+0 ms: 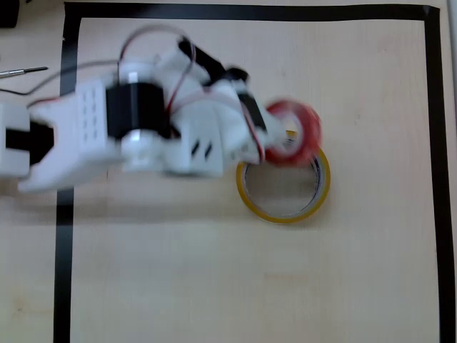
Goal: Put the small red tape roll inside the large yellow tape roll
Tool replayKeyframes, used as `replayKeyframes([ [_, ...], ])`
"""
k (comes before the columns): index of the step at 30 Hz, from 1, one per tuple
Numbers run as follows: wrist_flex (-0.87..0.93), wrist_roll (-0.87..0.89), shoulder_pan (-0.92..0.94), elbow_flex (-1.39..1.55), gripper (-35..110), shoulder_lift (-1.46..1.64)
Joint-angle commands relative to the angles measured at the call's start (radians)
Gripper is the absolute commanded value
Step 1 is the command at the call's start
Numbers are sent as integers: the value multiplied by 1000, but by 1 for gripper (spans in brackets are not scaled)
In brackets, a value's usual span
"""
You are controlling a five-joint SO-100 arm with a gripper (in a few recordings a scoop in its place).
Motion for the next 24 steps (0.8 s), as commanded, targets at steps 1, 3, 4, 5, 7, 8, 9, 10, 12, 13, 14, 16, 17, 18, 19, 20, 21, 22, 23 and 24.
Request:
replayKeyframes([
  [1,-77,-12,38,-103,0,40],
  [3,-77,-12,43,-103,0,15],
  [4,-74,-12,44,-103,0,0],
  [5,-74,-12,46,-103,0,-14],
  [7,-71,-12,55,-103,0,-41],
  [8,-66,-12,60,-103,0,-55],
  [9,-58,-12,66,-103,0,-67],
  [10,-49,-12,71,-103,0,-77],
  [12,-43,-12,84,-103,0,-89],
  [13,-43,-12,91,-104,0,-92],
  [14,-43,-12,95,-104,0,-92],
  [16,-35,-12,103,-104,0,-98],
  [17,-26,-12,104,-104,3,-101],
  [18,-15,-12,106,-104,8,-103],
  [19,-5,-12,106,-104,11,-103],
  [20,2,-12,106,-104,13,-101],
  [21,8,-11,107,-104,14,-97],
  [22,17,-11,107,-104,14,-89],
  [23,26,-8,104,-104,14,-83],
  [24,34,-8,101,-104,14,-77],
])
